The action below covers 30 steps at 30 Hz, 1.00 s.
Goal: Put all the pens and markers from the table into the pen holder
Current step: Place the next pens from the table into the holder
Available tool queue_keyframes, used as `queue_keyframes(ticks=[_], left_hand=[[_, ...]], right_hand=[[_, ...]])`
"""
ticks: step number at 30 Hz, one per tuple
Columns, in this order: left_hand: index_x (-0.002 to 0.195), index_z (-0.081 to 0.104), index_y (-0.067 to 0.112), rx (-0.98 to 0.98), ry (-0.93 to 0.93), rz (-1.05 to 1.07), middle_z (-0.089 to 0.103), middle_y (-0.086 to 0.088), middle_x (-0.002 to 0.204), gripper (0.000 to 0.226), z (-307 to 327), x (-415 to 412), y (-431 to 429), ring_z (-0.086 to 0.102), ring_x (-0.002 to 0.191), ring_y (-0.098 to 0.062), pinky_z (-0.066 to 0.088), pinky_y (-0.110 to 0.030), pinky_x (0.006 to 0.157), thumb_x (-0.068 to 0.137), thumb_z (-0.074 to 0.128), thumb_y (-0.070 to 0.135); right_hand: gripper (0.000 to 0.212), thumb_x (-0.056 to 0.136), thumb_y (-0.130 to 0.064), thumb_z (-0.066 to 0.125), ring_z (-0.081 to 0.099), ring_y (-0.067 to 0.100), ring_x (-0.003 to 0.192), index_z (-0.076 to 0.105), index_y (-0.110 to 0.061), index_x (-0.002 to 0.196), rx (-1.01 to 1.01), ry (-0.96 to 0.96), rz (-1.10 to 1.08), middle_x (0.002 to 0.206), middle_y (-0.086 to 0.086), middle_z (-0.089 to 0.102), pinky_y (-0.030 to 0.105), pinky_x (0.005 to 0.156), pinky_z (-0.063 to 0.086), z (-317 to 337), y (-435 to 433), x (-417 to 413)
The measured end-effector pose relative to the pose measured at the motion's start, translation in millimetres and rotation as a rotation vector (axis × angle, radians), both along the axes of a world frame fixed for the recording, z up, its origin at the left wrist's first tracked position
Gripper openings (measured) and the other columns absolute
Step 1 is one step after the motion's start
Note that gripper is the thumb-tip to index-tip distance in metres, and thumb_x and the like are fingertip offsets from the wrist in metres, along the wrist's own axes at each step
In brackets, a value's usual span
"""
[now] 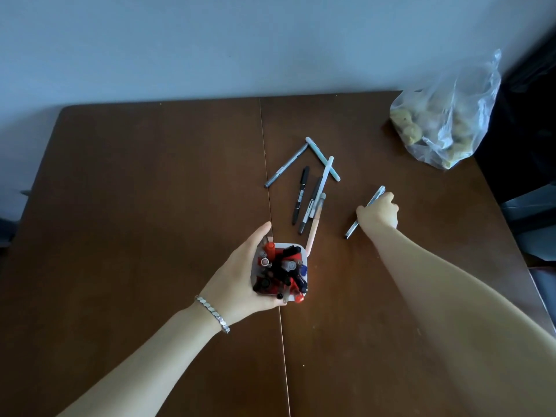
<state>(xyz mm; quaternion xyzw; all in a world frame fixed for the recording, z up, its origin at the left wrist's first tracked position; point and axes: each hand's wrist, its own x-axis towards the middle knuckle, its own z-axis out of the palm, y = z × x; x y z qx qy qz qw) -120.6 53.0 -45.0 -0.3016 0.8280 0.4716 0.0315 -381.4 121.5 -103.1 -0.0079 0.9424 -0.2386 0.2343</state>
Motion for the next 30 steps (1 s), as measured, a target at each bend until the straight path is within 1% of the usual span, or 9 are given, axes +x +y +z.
queue_keyframes(ticks=[3,7,11,15,16,19,23,27,30], left_hand=[[0.142,0.011,0.027,0.033,0.003,0.003,0.036,0.013,0.139,0.11,0,1,-1,0.038,0.131,-0.01,0.036,-0.025,0.104,0.06,0.083,0.029],[0.138,0.012,0.035,0.033,0.029,0.003,0.029,0.032,0.121,0.107,-1,2,-1,0.038,0.124,-0.002,0.035,-0.021,0.103,0.06,0.084,0.026],[0.136,0.013,0.038,0.057,0.023,-0.007,0.035,0.031,0.12,0.104,0,7,-2,0.039,0.118,0.004,0.037,-0.02,0.102,0.061,0.084,0.028],[0.118,0.047,0.016,0.069,0.08,-0.09,0.046,0.03,0.108,0.028,10,12,2,0.048,0.115,-0.002,0.047,-0.002,0.073,0.093,0.05,0.026],[0.121,0.045,0.02,0.088,0.099,-0.066,0.045,0.03,0.106,0.028,13,11,3,0.047,0.114,-0.002,0.046,-0.001,0.07,0.093,0.049,0.022],[0.128,0.01,0.044,0.131,0.136,0.054,0.028,0.042,0.114,0.094,-5,10,6,0.038,0.115,0.011,0.034,-0.004,0.095,0.068,0.079,0.022],[0.123,-0.001,0.05,0.105,0.133,0.045,0.02,0.042,0.117,0.109,-14,12,10,0.032,0.107,0.025,0.024,0.0,0.094,0.061,0.084,0.018],[0.138,-0.007,0.034,0.149,0.105,0.098,0.025,0.029,0.122,0.119,-19,14,10,0.032,0.118,0.009,0.026,-0.009,0.099,0.062,0.083,0.02],[0.141,0.008,0.031,0.185,0.125,0.122,0.032,0.025,0.127,0.107,-16,14,12,0.037,0.123,0.003,0.031,-0.015,0.102,0.064,0.082,0.023]], right_hand=[[0.039,0.087,-0.005,0.052,0.059,0.038,0.103,0.035,-0.004,0.121,0.02,-0.01,-0.003,0.117,0.019,0.056,0.037,0.072,0.045,-1,-6,-2],[0.031,0.091,-0.008,0.045,0.061,0.031,0.093,0.037,0.0,0.12,-0.118,-0.107,0.018,0.118,0.018,0.056,0.035,0.074,0.05,2,-12,19],[0.033,0.092,-0.018,0.051,0.049,0.01,0.055,0.044,-0.004,0.12,-0.189,-0.178,0.156,0.077,0.001,0.052,0.021,0.045,0.036,0,-13,60],[0.042,0.085,-0.019,0.061,0.053,0.016,0.056,0.041,-0.005,0.119,-0.094,-0.146,0.208,0.074,0.002,0.052,0.024,0.041,0.035,-2,-15,76],[0.044,0.084,-0.017,0.062,0.055,0.019,0.059,0.04,-0.005,0.12,-0.074,-0.144,0.199,0.079,0.005,0.054,0.025,0.042,0.037,0,-15,78],[0.045,0.083,-0.019,0.061,0.054,0.018,0.052,0.04,-0.004,0.119,-0.038,-0.178,0.176,0.083,0.01,0.057,0.024,0.04,0.037,6,-7,80],[0.029,0.09,-0.032,0.042,0.048,0.015,0.05,0.049,-0.006,0.1,-0.16,-0.245,0.068,0.065,0.002,0.049,0.024,0.043,0.035,11,17,78],[0.015,0.097,-0.022,0.036,0.047,0.013,0.056,0.047,-0.013,0.091,-0.524,-0.276,-0.003,0.066,0.0,0.045,0.024,0.053,0.042,46,37,81],[0.021,0.097,-0.002,0.033,0.063,0.019,0.078,0.048,-0.016,0.094,-1.06,-0.415,-0.025,0.071,0.002,0.055,0.031,0.077,0.055,95,44,92]])
